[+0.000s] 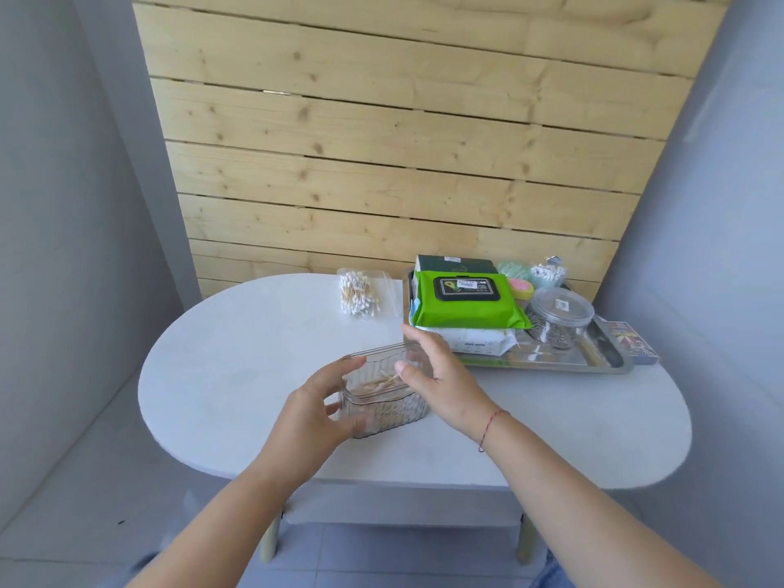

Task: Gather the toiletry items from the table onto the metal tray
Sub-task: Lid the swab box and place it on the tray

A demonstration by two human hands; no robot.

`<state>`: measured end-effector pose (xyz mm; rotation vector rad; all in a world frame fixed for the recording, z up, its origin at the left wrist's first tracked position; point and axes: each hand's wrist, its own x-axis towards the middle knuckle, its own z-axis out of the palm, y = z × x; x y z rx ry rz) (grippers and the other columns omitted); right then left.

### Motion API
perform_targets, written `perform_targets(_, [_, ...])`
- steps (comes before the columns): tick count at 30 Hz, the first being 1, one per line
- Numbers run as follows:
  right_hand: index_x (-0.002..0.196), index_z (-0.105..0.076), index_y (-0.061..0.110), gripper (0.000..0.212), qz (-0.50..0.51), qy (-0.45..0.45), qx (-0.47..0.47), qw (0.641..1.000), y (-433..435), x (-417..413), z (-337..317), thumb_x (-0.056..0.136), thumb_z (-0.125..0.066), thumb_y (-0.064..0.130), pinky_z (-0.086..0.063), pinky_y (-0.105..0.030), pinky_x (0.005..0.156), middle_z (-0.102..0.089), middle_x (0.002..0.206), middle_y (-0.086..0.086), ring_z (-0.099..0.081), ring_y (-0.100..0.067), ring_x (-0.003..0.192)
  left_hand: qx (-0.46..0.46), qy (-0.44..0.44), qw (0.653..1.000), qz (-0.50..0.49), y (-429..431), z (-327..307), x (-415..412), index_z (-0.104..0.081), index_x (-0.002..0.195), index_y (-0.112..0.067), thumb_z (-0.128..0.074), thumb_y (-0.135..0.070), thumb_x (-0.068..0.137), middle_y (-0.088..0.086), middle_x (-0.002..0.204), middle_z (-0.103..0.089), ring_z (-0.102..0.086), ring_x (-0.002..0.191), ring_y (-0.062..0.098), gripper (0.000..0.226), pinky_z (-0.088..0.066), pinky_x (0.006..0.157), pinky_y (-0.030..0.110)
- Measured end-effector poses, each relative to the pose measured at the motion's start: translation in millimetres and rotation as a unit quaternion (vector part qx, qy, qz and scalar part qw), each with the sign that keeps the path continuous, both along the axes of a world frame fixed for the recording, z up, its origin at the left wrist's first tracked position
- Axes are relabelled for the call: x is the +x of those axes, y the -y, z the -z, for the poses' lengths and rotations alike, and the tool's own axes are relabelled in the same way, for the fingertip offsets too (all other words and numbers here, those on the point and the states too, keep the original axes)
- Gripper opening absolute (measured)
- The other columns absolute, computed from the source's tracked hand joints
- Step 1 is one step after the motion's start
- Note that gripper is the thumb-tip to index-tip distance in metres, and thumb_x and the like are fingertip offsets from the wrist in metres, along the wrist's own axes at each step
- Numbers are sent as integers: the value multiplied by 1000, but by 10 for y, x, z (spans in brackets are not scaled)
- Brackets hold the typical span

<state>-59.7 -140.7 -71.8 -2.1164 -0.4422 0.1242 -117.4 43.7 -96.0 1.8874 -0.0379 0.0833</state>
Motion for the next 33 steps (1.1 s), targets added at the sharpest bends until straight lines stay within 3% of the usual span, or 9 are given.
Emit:
perform_targets(2, [142, -32, 20, 57, 74, -36, 18, 996, 53, -46, 21, 92, -52, 38, -28, -22, 101, -37, 132, 9, -36, -2, 121, -17, -27, 998, -49, 90, 25, -54, -36, 137, -36, -81, -7, 70, -18, 125, -49, -58, 105, 0, 86, -51, 76, 14])
perform_targets(5, [125, -51, 15, 42, 133, -86, 32, 987, 167, -107, 28, 92, -50, 40, -37, -27, 100, -52, 118, 7, -46, -6, 111, -36, -39, 992, -114, 242, 20, -137, -31, 144, -24, -78, -11, 76, -10, 123, -52, -59, 103, 12, 84, -48, 81, 22])
perform_targets(9, [103, -63, 17, 22, 124, -108, 76, 983, 308, -284, -79, 94, -48, 32, -47, -47, 98, -67, 100, 6, -61, -13, 99, -38, -8, 993, -108, 564, -49, -255, -57, 112, -39, -68, -9, 84, -19, 100, -67, -60, 98, -10, 42, -47, 74, 1])
perform_targets(14, [87, -55, 41, 20, 162, -84, 166, 969, 902, -445, -391, 96, -49, 24, -46, -28, 95, -56, 91, 34, -54, 16, 87, -48, 26, 993, -103, 1194, -223, -158, -49, 134, -28, -67, -13, 85, -7, 107, -44, -50, 98, -15, 54, -46, 99, 26])
perform_targets(19, [102, -64, 30, 17, 262, -37, 211, 941, 1720, -202, -601, 95, -49, 31, -48, -30, 89, -66, 100, 12, -62, -5, 96, -49, 36, 997, -41, 2083, -604, 320, -45, 133, -19, -65, -16, 86, -6, 122, -54, -53, 115, 13, 51, -45, 100, 33])
perform_targets(22, [95, -67, 28, 22, 307, -35, 211, 927, 2055, 48, -558, 89, -50, 41, -50, -35, 94, -68, 103, 5, -64, -10, 96, -82, -33, 996, 9, 2477, -687, 584, -46, 131, -18, -61, -18, 86, -10, 122, -56, -53, 115, 13, 47, -45, 99, 31])
perform_targets(26, [104, -64, 13, 23, 334, -53, 209, 918, 2288, 310, -428, 95, -47, 25, -52, -19, 68, -58, 84, -3, -56, -9, 68, -110, -71, 990, 52, 2721, -691, 794, -53, 111, -27, -53, -6, 83, -11, 105, -61, -56, 83, -2, 35, -41, 66, 11])
perform_targets(30, [97, -67, 30, 19, 348, -66, 142, 924, 2397, 469, -219, 90, -50, 36, -47, -42, 95, -65, 95, 2, -59, -18, 92, -102, -108, 987, 64, 2758, -520, 979, -52, 98, -37, -52, -3, 81, -14, 94, -62, -58, 83, 9, 38, -43, 65, 16])
perform_targets(33, [106, -66, 18, 26, 345, -56, 92, 932, 2400, 464, -211, 93, -48, 31, -43, -33, 85, -67, 104, -3, -58, -23, 101, -89, -117, 986, 81, 2732, -434, 1018, -53, 118, -28, -50, -1, 79, -18, 98, -62, -58, 90, 7, 48, -43, 69, 17])
